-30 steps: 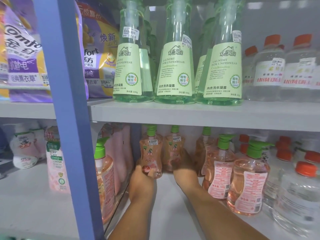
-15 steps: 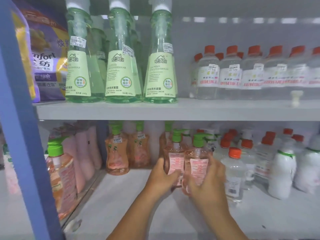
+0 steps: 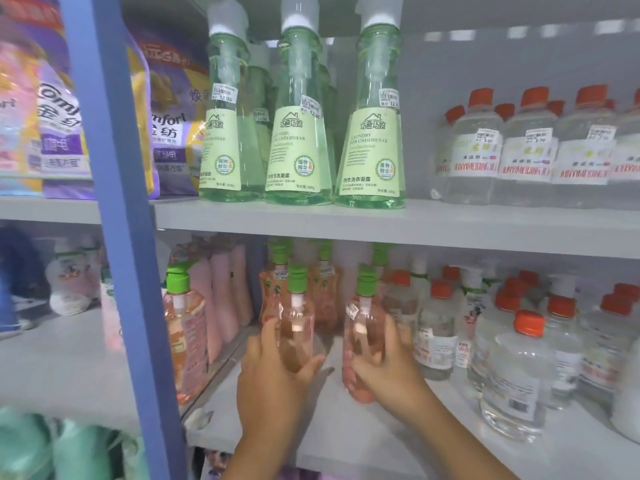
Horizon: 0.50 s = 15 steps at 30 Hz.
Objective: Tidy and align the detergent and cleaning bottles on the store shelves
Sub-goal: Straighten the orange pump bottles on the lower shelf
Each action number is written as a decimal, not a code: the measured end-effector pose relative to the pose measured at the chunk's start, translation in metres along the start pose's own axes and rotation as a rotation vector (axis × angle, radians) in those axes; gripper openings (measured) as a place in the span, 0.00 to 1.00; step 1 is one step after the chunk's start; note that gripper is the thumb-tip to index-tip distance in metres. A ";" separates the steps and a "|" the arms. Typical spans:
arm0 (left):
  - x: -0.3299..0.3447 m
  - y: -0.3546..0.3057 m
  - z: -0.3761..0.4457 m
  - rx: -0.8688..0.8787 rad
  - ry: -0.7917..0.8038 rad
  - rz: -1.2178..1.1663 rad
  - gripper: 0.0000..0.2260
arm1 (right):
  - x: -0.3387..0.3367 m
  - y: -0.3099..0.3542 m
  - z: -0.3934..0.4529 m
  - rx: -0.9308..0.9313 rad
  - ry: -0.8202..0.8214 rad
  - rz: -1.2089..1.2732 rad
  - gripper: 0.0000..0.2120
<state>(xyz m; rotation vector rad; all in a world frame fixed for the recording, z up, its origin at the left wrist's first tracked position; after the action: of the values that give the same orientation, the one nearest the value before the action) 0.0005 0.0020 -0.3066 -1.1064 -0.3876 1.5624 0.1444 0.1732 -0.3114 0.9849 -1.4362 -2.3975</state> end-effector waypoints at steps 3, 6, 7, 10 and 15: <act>-0.011 0.013 0.007 0.051 0.084 -0.198 0.27 | 0.003 -0.004 0.009 0.012 -0.087 0.019 0.23; -0.001 0.026 0.018 -0.046 0.316 -0.398 0.38 | 0.011 -0.009 0.025 0.063 -0.056 0.048 0.18; 0.003 0.027 0.020 -0.057 0.374 -0.404 0.43 | 0.015 -0.010 0.032 0.067 -0.029 0.048 0.15; 0.011 0.025 0.027 -0.027 0.404 -0.328 0.47 | 0.027 -0.005 0.049 0.036 0.025 0.043 0.14; 0.003 0.022 0.040 -0.003 0.160 -0.184 0.35 | 0.042 -0.009 0.066 0.062 -0.079 -0.033 0.14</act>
<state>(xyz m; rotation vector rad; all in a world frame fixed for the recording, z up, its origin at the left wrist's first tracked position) -0.0451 0.0096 -0.3039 -1.1562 -0.3729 1.3037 0.0730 0.2058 -0.3168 0.9448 -1.5421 -2.4541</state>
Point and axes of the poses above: each hand's wrist, its own z-axis towards the middle knuckle, its own x-axis out of the palm, y = z × x, the point moved 9 cm from there along z, towards the middle knuckle, and after that the axes turned 3 degrees about -x, right-handed, at the moved point
